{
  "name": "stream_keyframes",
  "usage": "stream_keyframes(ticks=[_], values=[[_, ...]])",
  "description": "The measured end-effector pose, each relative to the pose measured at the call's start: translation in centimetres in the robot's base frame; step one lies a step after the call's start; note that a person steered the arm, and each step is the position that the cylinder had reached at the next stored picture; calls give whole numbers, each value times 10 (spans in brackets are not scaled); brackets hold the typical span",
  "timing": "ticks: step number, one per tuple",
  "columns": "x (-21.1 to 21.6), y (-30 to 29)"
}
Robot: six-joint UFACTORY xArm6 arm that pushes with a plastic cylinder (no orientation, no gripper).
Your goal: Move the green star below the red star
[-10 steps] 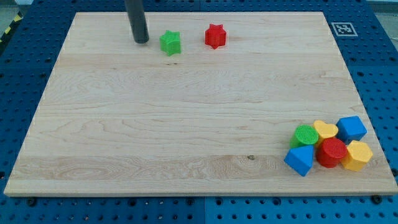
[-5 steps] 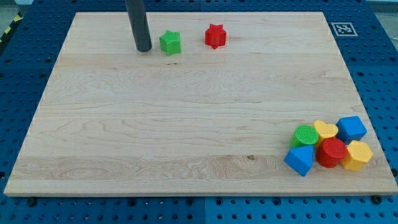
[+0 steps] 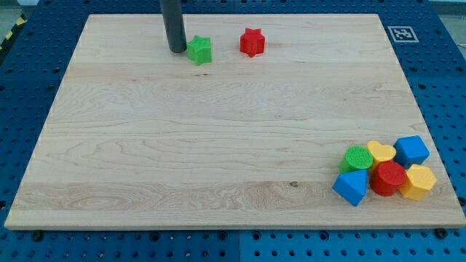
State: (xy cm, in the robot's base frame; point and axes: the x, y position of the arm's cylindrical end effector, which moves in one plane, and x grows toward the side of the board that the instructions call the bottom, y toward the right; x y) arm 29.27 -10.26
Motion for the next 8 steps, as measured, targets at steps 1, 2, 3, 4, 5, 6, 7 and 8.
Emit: stream_keyframes(ticks=[1, 2, 3, 4, 5, 6, 7, 8], values=[[0, 21], [13, 39], [38, 48], [48, 66], [53, 85], [55, 100], [55, 87], [48, 65]])
